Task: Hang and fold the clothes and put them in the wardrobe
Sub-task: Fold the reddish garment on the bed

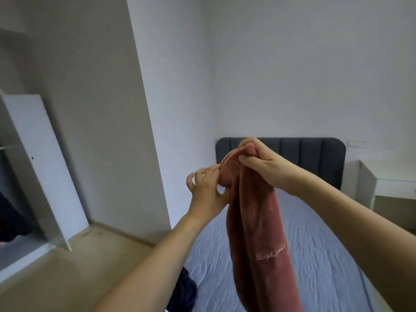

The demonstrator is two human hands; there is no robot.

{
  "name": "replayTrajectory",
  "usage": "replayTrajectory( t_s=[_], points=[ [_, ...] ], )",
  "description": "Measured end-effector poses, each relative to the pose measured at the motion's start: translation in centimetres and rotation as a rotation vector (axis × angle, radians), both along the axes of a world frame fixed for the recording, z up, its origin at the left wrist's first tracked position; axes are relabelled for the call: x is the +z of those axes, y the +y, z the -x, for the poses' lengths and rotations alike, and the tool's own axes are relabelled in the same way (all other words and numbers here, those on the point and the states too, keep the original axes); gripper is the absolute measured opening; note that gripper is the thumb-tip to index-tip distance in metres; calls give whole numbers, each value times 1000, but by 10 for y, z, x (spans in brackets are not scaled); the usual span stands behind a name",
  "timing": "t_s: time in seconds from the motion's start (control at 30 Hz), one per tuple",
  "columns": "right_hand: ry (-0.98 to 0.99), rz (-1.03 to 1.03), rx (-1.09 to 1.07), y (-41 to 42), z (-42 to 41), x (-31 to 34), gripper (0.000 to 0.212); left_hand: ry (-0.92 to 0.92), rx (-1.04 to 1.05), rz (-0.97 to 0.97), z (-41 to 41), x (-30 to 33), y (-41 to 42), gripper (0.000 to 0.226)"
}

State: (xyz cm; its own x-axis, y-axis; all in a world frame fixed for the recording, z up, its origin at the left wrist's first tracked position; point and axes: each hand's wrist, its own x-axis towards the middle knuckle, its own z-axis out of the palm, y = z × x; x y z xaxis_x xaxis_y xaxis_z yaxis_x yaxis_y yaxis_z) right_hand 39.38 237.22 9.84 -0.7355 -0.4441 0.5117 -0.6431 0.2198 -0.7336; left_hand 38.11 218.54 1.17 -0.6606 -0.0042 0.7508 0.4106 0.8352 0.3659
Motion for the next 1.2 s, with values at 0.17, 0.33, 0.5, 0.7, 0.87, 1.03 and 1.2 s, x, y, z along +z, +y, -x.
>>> replayTrajectory(
  t_s=[0.17, 0.33, 0.5, 0.7, 0.87, 1.03, 1.2],
  points=[
    [-57, -7, -49, -8, -1, -12, 8, 49, 51, 142, 9, 42, -62, 20],
    [-54, 126, -16, -40, 2, -13, 13, 13, 31, 438, 26, 88, -87, 33],
    [-96, 225, -53, -24, 18, -46, 15, 120, -16, 778, 51, 91, -60, 38],
    [-178, 384, -283, 47, 63, -147, 18, 126, -143, 1133, 138, 20, 54, 24],
    [-442, 538, -581, 143, 137, -311, 41, -67, -339, 1329, 248, -135, 189, 26],
    [-725, 657, -1013, 245, 215, -577, 57, -445, -411, 1134, 318, -407, 331, 43],
    [-936, 418, -1332, 331, 226, -852, 29, -1015, -373, 752, 287, -720, 382, 70]
  ],
)
